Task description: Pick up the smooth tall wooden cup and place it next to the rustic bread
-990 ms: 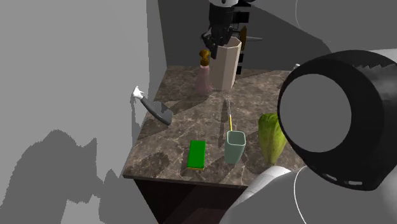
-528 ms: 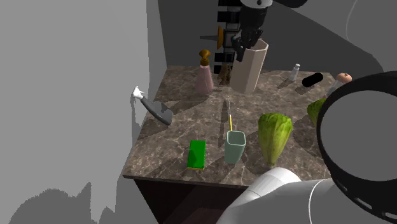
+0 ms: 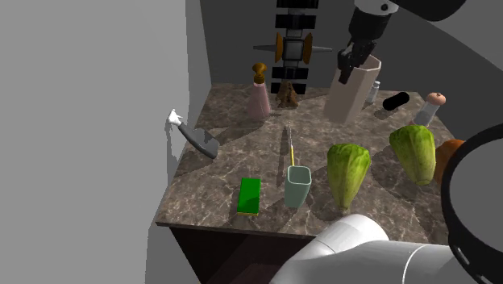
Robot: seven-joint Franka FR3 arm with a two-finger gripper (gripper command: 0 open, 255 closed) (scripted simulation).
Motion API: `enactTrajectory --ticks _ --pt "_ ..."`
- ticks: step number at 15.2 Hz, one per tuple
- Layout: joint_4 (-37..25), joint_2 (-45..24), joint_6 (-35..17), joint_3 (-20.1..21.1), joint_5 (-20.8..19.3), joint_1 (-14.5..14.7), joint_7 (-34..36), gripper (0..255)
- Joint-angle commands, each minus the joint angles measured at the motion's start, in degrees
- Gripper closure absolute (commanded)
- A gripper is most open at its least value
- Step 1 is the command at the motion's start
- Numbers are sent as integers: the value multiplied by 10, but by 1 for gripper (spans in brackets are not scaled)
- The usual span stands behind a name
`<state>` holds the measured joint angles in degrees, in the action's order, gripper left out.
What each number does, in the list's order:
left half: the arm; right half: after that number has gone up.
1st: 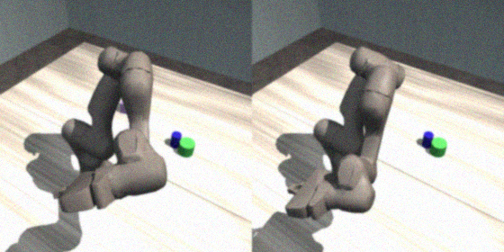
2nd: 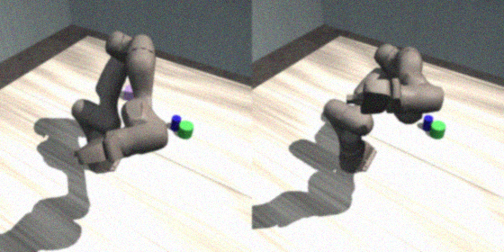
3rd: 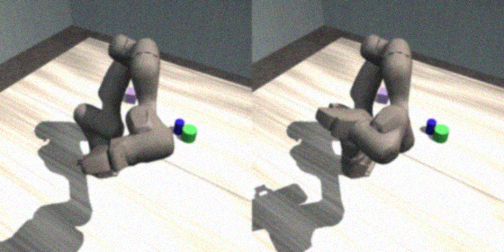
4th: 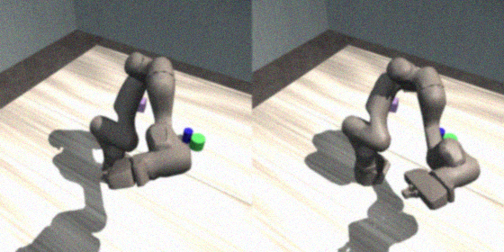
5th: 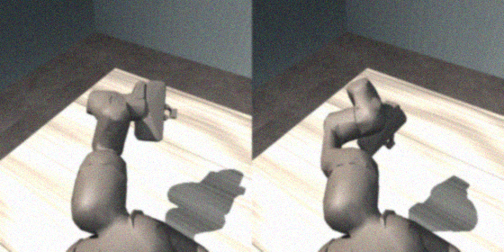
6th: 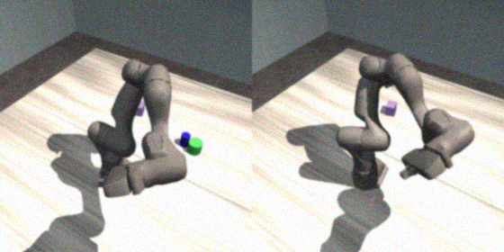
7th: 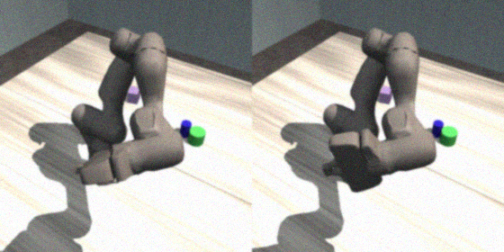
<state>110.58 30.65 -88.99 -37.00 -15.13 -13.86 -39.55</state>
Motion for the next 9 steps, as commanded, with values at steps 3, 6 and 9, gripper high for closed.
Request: enactTrajectory --ticks 3,6,9 --pt "-9 13 11 -35 -20 -14 -50 255" --pt "-23 16 19 -66 -33 -22 -89 255" --pt "-43 15 25 -101 -44 -26 -131 255"
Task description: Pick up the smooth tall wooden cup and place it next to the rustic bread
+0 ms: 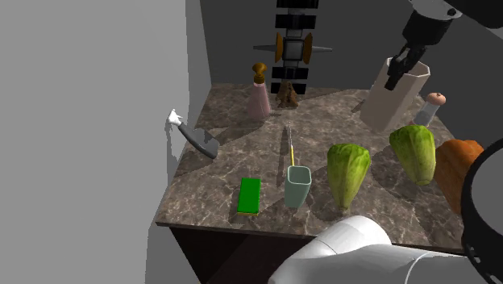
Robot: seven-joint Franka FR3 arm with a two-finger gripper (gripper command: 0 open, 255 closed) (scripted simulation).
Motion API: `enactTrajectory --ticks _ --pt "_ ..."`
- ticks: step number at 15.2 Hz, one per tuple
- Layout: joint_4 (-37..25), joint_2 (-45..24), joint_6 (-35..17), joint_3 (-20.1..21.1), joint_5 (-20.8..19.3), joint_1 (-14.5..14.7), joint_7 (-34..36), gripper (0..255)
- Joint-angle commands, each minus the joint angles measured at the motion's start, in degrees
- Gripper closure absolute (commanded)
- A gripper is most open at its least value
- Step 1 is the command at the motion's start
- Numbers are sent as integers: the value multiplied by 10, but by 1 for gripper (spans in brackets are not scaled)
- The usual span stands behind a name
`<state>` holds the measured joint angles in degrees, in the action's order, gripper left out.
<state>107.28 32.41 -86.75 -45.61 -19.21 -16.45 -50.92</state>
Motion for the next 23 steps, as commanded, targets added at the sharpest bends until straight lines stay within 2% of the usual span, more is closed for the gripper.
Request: enactTrajectory --ticks 1,6,10,23 --pt "-18 -4 5 -27 -7 0 -32 255" --pt "-67 -20 14 -103 -18 11 -106 255" --pt "-117 -42 21 -179 -19 37 -167 255" --pt "3 -7 -70 -178 -48 8 -148 255"
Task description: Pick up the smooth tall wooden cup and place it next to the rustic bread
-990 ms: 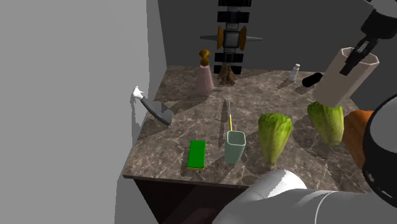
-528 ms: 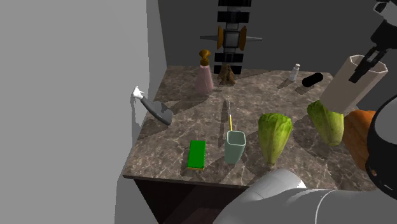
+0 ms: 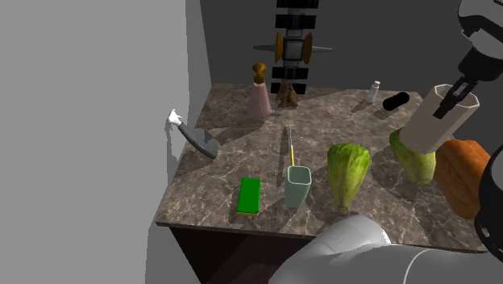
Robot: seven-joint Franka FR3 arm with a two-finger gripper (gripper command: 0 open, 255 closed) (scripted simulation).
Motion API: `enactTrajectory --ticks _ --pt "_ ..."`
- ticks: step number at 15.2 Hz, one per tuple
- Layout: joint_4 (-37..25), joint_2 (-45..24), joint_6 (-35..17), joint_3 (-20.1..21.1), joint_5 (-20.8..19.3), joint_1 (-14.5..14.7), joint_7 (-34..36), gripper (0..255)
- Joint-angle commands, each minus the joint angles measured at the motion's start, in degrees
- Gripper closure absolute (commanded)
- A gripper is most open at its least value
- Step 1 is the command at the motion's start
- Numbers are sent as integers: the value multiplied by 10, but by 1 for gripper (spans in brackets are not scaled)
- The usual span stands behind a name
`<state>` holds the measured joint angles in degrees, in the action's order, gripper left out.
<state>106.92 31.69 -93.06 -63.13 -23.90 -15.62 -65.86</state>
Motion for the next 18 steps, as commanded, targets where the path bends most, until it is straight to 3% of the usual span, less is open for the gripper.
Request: enactTrajectory --ticks 1,18 --pt "15 2 -14 -4 -3 -1 2 255" --pt "133 13 -135 -54 -35 -3 13 255"
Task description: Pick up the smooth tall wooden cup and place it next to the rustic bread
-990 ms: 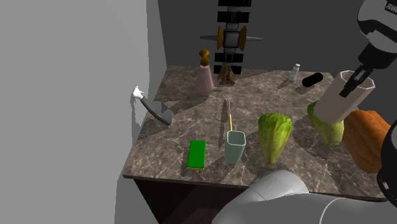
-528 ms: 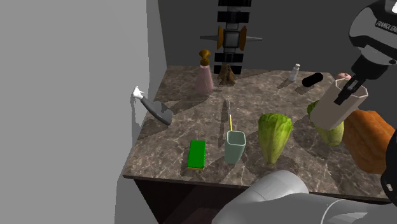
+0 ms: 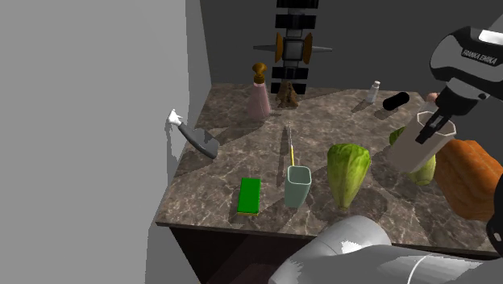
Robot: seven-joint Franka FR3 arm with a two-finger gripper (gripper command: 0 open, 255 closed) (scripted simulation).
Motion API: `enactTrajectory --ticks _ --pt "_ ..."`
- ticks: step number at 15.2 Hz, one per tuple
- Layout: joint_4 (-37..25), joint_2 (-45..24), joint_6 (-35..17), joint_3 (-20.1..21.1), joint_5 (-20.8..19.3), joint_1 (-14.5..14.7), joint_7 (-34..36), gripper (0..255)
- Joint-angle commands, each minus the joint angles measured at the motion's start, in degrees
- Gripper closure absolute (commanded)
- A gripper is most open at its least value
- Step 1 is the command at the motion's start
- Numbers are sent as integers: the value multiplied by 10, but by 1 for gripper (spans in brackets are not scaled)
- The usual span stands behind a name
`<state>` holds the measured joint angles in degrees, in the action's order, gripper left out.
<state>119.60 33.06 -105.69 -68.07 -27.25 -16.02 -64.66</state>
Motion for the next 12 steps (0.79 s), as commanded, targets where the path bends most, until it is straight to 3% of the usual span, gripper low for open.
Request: enactTrajectory --ticks 1,12 --pt "13 -1 -16 -9 -4 3 1 255" --pt "69 -11 -98 -71 -22 28 4 255"
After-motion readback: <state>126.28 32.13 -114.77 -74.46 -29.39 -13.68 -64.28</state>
